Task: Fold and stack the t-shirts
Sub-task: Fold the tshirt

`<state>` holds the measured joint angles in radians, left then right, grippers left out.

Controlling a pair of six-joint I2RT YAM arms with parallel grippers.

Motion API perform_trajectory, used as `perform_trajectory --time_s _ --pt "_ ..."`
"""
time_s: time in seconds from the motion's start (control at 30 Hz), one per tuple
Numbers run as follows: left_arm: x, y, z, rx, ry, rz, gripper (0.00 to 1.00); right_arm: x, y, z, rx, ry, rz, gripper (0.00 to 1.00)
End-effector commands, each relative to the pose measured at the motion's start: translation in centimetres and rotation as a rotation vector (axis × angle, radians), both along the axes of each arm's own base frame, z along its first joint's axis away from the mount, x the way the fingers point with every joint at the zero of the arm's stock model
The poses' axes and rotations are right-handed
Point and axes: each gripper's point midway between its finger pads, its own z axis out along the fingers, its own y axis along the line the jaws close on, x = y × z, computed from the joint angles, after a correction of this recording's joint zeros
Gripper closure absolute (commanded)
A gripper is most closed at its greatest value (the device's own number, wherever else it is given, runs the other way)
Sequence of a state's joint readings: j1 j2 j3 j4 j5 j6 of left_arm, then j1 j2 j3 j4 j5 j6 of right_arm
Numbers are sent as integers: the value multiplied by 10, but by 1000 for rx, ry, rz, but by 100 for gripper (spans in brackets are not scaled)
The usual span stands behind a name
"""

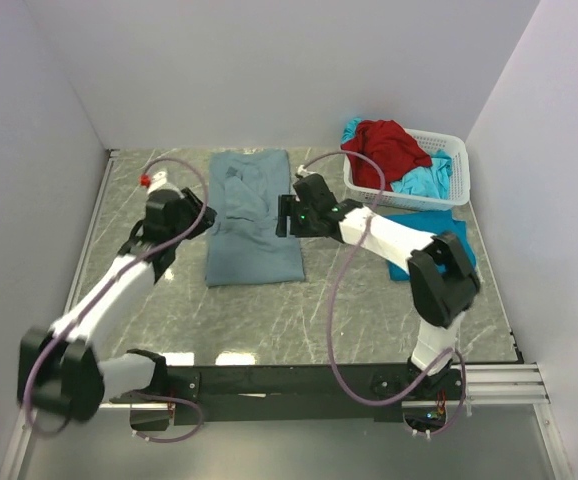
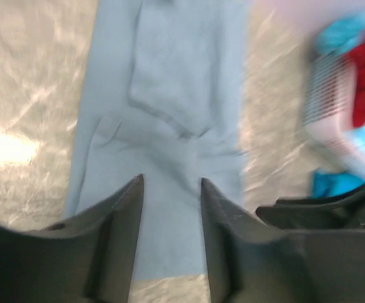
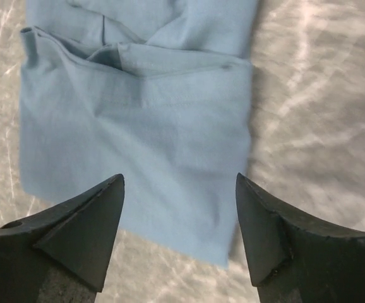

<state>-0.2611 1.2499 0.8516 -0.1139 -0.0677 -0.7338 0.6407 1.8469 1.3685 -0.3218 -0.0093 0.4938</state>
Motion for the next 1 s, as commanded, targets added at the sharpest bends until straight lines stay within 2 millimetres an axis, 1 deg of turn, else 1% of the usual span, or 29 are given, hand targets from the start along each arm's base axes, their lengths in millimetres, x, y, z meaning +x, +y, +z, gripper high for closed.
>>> perform_trajectory --time_s 0.0,0.03,0.07,0.1,0.13,0.17,0.2,0.23,0.27,0.3,0.33,0.37,0.4,0.43,0.5,0.53,0.6,0.63,0.7,0.73,0.77,0.8,0.83,0.87,0.9,0.93,0.97 --pt "-8 19 69 -32 -278 75 52 4 -15 58 85 -179 -58 22" --pt "-15 24 63 -49 -271 107 29 -3 -23 65 103 -212 -78 20" --pt "-24 31 76 -74 -309 141 17 -7 -28 69 117 -224 -101 16" --pt "-30 41 73 -74 -301 196 7 -10 -33 71 130 -234 -116 14" --pt "-37 45 62 -89 -272 228 1 -19 -41 76 147 -256 -132 13" --pt "-44 49 66 -105 -292 246 1 -23 -44 78 170 -258 -146 13" --pt "-50 50 54 -112 -260 252 1 -33 -51 80 183 -266 -155 12" --pt "-54 49 50 -115 -249 243 1 -37 -55 80 194 -267 -165 12" --pt "-59 48 49 -125 -248 232 0 -42 -56 83 224 -270 -169 12" --pt "-62 46 44 -130 -230 226 1 -47 -56 84 245 -275 -161 11" --pt "-70 45 27 -127 -174 215 1 -53 -57 92 276 -293 -152 11" --pt "-74 46 22 -128 -162 218 1 -62 -59 79 280 -265 -142 11" --pt "-78 44 14 -135 -140 213 0 -67 -55 81 312 -271 -116 10" --pt "-85 45 -5 -144 -91 223 0 -74 -57 72 315 -257 -105 10" --pt "-94 42 -21 -180 -56 223 1 -82 -53 63 324 -227 -71 10" --pt "-100 41 -39 -183 -19 225 1 -84 -52 55 319 -203 -61 9" --pt "-104 36 -50 -204 -8 199 1 -91 -46 43 328 -157 -29 9" --pt "-108 36 -65 -200 16 197 0 -93 -44 32 320 -130 -23 9" --pt "-108 36 -73 -206 23 202 1 -92 -38 27 337 -117 -4 9" --pt "-109 36 -80 -207 41 208 1 -91 -33 20 332 -95 10 9" --pt "-109 36 -86 -199 67 215 1 -89 -31 17 327 -85 14 9" --pt "-108 34 -87 -188 72 197 1 -87 -29 14 319 -73 20 9" --pt "-107 33 -88 -186 79 192 0 -86 -25 6 311 -44 26 10" --pt "-107 33 -97 -170 110 191 1 -85 -23 1 306 -25 26 10" --pt "-105 31 -99 -164 118 177 1 -85 -21 -3 305 -12 29 11" --pt "-104 29 -102 -159 127 168 1 -84 -19 -11 295 10 28 12" --pt "-104 27 -110 -149 152 155 1 -84 -19 -15 291 21 24 12"
